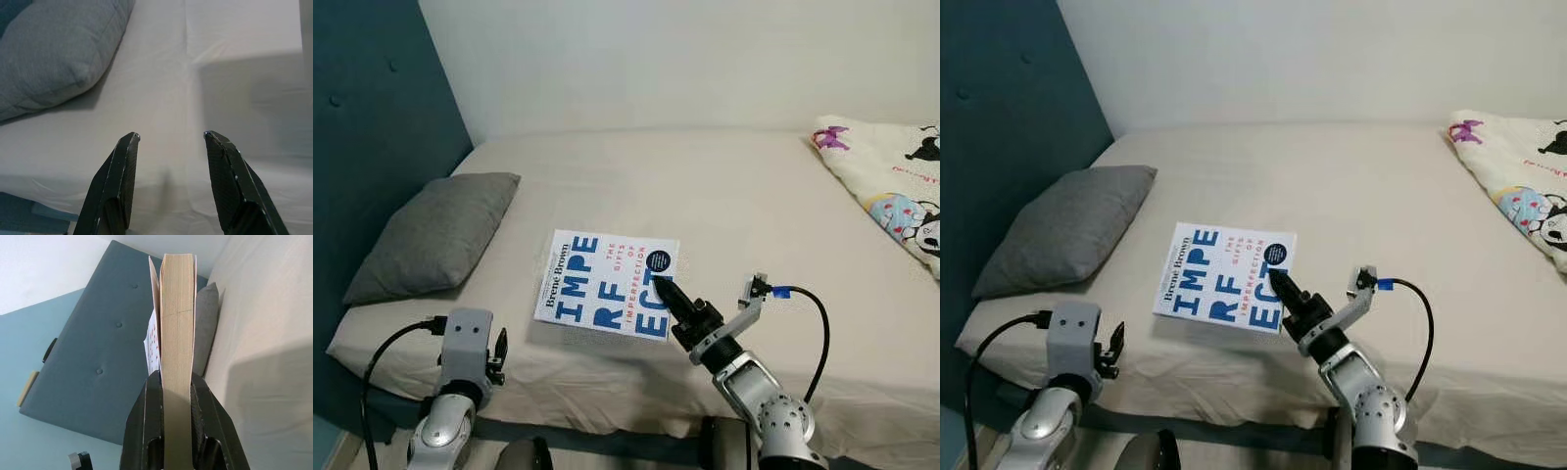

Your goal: Clean up the room

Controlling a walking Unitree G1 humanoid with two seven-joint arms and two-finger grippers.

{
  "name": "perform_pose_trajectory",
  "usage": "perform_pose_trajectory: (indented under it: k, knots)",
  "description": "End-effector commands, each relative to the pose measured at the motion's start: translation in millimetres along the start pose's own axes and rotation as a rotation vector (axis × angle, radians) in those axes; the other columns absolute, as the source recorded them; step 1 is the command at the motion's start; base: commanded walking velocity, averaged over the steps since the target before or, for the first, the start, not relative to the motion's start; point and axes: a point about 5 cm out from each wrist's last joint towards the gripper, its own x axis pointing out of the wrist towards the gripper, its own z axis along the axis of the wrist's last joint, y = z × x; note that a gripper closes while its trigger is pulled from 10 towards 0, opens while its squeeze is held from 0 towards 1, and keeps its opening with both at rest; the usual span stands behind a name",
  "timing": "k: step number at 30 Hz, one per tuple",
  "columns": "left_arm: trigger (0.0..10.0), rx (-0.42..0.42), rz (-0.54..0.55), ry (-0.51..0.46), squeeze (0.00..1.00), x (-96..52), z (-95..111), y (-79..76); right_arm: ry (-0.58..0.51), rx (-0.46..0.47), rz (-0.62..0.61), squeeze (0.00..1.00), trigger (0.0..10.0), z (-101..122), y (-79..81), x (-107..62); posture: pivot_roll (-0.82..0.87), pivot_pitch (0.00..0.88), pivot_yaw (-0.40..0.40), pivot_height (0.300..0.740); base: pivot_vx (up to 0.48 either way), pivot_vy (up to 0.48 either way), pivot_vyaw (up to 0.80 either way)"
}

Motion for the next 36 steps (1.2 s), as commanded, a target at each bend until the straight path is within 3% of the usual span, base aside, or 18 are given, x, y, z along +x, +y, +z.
perform_pose_trajectory:
  k: [1,23,34,36]
  knots:
    - [10.0,0.000,0.014,0.010,0.00,-2.2,-3.9,1.3,-0.015,-0.013,0.048,0.00,10.0,3.1,9.4,4.1,0.04,0.120,0.029,0.605,0.000,0.000,0.00]
    - [10.0,-0.007,0.027,0.001,0.00,-2.4,-3.8,-0.4,0.016,-0.034,0.053,0.00,10.0,2.3,9.6,1.4,0.04,0.117,0.023,0.690,0.000,0.000,0.00]
    - [10.0,-0.011,0.039,-0.003,0.00,-5.3,-4.3,0.5,0.034,-0.041,0.058,0.00,10.0,0.1,10.6,1.7,0.04,0.118,0.018,0.710,0.000,0.000,0.00]
    - [10.0,-0.012,0.039,-0.005,0.00,-7.5,-5.0,0.5,0.053,-0.079,0.055,0.00,10.0,-1.7,10.8,1.3,0.04,0.115,0.019,0.710,0.000,0.000,0.00]
